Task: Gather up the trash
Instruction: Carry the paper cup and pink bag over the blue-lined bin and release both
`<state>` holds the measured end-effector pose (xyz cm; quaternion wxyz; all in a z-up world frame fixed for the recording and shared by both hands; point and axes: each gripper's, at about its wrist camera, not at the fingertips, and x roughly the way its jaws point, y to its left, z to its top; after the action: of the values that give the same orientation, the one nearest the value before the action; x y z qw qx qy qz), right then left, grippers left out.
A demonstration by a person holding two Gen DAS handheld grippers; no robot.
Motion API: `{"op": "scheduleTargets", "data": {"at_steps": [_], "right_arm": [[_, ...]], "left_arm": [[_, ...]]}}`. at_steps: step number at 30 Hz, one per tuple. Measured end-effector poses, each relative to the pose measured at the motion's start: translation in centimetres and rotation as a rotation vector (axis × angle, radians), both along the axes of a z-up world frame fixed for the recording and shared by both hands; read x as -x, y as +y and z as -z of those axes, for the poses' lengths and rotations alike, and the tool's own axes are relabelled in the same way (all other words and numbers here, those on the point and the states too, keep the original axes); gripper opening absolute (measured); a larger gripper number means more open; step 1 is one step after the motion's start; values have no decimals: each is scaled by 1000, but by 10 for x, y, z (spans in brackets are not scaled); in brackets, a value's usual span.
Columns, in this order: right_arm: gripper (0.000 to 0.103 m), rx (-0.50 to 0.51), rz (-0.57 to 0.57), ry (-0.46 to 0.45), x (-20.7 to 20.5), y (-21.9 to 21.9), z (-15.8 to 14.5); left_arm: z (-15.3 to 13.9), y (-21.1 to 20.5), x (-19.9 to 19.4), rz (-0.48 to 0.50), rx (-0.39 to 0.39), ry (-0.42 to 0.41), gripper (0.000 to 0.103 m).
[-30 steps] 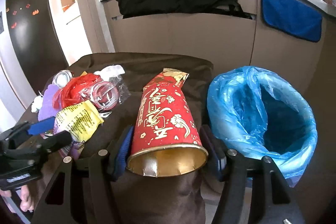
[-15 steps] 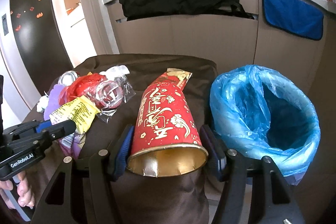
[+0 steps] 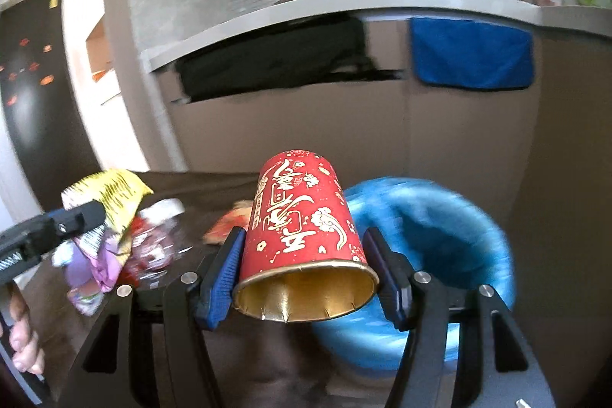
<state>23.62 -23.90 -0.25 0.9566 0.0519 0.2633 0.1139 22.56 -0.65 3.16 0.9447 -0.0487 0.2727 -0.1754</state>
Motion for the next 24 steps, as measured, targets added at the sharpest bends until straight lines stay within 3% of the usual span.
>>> {"op": "scheduleTargets", "data": {"at_steps": [9, 14, 18, 20, 22, 24], "right_arm": [[60, -14, 166, 22, -24, -74, 9], [60, 12, 178, 46, -42, -81, 25], [60, 29, 186, 70, -59, -83, 37], [61, 12, 183, 90, -64, -88, 44], [62, -35, 155, 110, -70, -94, 51], [63, -73, 130, 135, -73, -97, 57]], "left_arm": [[33, -88, -67, 91, 26, 61, 22], [53, -114, -92, 103, -22, 74, 22], [67, -124, -112, 142, 11, 133, 23], [75, -126, -123, 160, 30, 175, 33], [79, -128, -130, 166, 45, 192, 53], [82, -130, -133, 173, 52, 190, 58]]}}
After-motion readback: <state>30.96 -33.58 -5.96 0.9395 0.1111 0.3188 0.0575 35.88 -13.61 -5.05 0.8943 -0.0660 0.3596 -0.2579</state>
